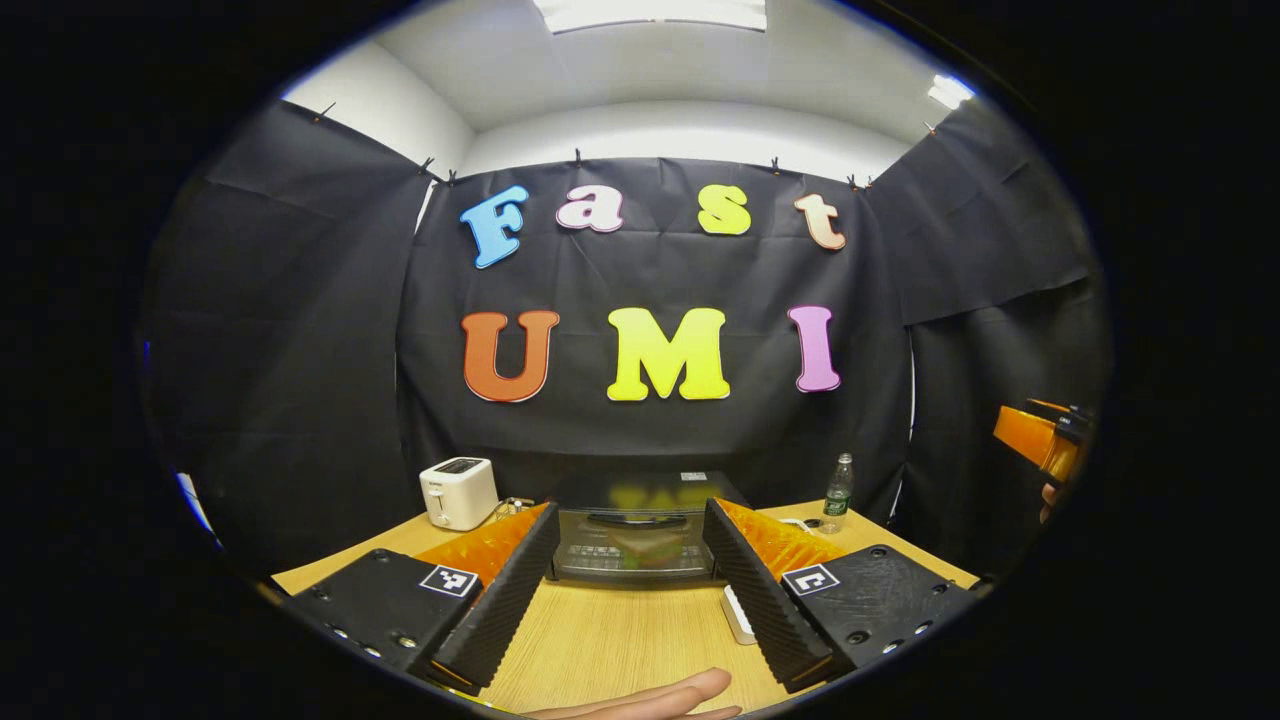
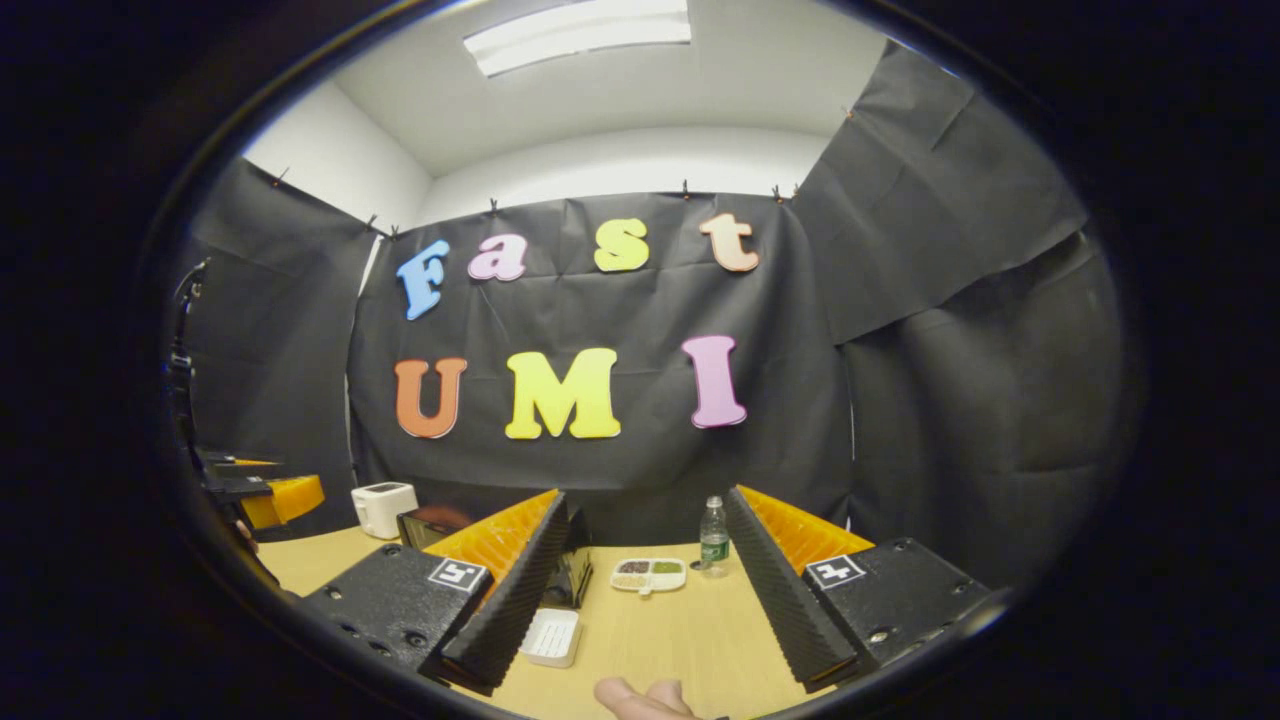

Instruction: Open the electric oven with the left hand, put the food in, and close the electric oven.

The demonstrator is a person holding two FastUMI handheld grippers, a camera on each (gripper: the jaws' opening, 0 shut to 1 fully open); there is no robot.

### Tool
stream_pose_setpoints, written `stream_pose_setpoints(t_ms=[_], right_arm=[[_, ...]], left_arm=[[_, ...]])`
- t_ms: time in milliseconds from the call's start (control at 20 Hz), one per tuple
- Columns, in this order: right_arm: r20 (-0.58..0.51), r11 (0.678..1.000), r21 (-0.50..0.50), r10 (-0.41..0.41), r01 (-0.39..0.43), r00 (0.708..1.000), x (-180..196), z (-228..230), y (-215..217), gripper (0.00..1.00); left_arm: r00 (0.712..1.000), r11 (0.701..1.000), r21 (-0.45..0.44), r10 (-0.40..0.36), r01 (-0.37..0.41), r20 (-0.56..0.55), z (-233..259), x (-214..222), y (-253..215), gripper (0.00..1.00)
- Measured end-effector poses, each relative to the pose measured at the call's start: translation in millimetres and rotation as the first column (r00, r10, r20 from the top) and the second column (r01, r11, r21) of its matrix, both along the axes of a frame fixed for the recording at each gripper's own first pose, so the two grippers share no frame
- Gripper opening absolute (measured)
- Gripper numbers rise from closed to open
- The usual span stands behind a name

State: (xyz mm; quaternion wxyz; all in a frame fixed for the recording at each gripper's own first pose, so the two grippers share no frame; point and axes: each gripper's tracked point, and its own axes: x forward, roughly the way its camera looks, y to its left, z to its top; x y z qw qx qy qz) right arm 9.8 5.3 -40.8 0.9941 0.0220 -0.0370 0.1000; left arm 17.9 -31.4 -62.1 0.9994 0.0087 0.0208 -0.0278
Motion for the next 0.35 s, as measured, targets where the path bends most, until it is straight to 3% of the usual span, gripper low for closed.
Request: stream_pose_setpoints(t_ms=[350], right_arm=[[-0.001, 1.0, 0.011, 0.021, -0.021, 1.0, 20, -2, -10, 0.97]], left_arm=[[1.0, 1.0, 0.007, 0.007, -0.007, -0.002, -5, 8, -15, 0.95]])
